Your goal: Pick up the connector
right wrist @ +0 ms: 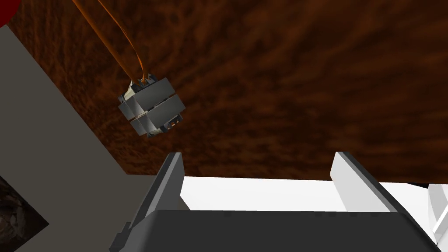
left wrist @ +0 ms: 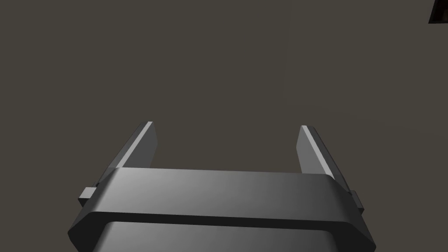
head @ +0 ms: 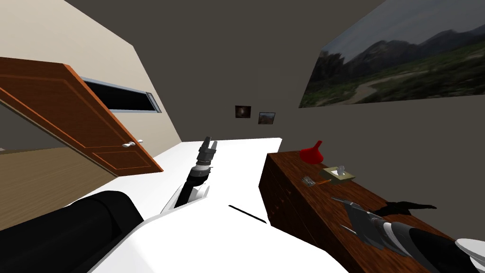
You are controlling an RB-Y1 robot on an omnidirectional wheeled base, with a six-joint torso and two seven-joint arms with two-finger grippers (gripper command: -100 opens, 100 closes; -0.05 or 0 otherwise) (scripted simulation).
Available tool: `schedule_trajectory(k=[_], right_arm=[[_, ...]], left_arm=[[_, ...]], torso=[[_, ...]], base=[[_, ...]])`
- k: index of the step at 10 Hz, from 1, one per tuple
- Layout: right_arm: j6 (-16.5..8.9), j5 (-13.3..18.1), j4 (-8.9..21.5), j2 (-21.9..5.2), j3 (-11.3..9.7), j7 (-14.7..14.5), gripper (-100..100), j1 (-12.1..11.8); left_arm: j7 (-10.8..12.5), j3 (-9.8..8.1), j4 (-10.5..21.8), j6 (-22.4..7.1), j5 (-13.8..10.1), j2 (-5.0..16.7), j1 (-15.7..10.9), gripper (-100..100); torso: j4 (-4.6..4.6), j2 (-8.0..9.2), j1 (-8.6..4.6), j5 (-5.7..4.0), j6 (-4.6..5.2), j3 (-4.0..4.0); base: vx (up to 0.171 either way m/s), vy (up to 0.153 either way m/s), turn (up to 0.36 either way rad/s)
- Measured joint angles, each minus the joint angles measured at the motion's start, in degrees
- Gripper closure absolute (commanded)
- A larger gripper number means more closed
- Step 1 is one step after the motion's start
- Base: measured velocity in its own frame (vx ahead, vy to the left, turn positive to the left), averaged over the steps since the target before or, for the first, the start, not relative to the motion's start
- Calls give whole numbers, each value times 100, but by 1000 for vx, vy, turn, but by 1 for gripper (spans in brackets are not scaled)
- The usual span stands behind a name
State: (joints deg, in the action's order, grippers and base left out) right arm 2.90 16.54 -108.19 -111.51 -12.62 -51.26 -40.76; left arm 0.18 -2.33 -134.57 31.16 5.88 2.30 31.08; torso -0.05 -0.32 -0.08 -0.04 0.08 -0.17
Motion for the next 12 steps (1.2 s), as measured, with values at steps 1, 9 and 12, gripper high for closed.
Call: schedule_trajectory(k=[1, 9, 12], right_arm=[[-46, -12, 13, -53, 45, 29, -100, -45], [-159, -372, 78, -238, -507, -640, -100, 289], [-252, -300, 112, -378, -497, -747, -100, 157]], left_arm=[[0, 0, 0, 0, 0, 0, 1, 0], [0, 0, 0, 0, 0, 0, 1, 0], [0, -1, 0, 0, 0, 0, 1, 0]], torso=[[-2, -8, -7, -3, 2, -5], [3, 11, 12, 1, 8, 6], [0, -2, -2, -3, 9, -1]], base=[[31, -38, 26], [18, -21, 76], [40, -43, 99]])
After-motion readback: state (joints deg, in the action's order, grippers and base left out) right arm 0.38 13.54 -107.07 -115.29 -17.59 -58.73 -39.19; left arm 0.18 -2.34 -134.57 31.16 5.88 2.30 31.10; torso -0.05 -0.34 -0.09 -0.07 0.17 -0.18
